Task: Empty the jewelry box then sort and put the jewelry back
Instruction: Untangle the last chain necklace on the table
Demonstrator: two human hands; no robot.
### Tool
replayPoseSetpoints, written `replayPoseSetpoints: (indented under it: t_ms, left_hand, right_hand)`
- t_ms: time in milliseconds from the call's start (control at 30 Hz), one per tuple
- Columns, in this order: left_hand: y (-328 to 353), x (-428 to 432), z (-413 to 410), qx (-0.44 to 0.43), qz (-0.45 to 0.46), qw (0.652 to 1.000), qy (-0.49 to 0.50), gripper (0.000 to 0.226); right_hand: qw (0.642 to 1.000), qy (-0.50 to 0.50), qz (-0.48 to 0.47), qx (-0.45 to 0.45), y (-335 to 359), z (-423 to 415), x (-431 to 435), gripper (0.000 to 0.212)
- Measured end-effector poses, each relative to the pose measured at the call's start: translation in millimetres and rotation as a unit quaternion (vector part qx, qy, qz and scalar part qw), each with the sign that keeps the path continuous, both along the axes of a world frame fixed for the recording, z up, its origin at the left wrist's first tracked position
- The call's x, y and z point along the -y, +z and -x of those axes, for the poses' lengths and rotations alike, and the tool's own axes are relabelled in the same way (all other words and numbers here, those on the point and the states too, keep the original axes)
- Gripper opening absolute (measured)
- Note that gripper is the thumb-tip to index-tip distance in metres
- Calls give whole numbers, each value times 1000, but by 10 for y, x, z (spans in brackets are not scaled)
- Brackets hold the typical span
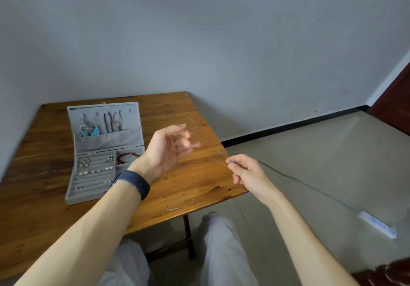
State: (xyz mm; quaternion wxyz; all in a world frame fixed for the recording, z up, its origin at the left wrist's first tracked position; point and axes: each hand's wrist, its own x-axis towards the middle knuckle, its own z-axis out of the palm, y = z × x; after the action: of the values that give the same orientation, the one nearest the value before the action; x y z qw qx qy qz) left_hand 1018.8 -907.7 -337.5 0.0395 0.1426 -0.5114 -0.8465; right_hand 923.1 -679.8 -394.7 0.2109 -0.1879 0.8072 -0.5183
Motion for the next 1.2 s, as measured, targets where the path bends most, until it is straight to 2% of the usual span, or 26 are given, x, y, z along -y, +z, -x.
replayPoseSetpoints:
  t_ms: [67,100,200,267,333,500,800,900,967,1100,1200]
  left_hand:
    - [18,12,-14,15,-22,1000,-16,21]
    - [21,31,-17,30,-8,999,-29,20]
    - [57,149,-13,65,111,989,-79,13]
    - [115,248,2,81,226,965,-109,13]
    - [207,296,33,99,340,927,-126,16]
    - [466,309,282,107,437,886,-111,25]
    - [892,134,731,85,499,853,-129,20]
    - [994,109,845,80,501,853,-123,19]
    - [1023,118,917,83,502,854,-113,18]
    - [952,218,1081,99,493,860,-87,20]
    - [855,312,1216,117,486,863,-72,22]
  right_hand:
    - [988,-36,103,107,-120,-80,83,16]
    - [971,-63,160,163,-163,-121,122,14]
    - [917,-125,260,275,-284,-236,183,15]
    - [911,-148,262,284,-380,-295,180,18]
    - [916,-155,249,273,-443,-345,175,18]
    - [911,-132,272,281,-443,-364,222,18]
    - [848,-96,372,365,-298,-146,338,26]
    - [834,-87,390,382,-279,-53,387,24]
    - [839,-86,389,372,-281,17,411,22]
    - [877,-103,346,318,-328,181,453,18]
    - [885,-105,328,314,-377,308,483,18]
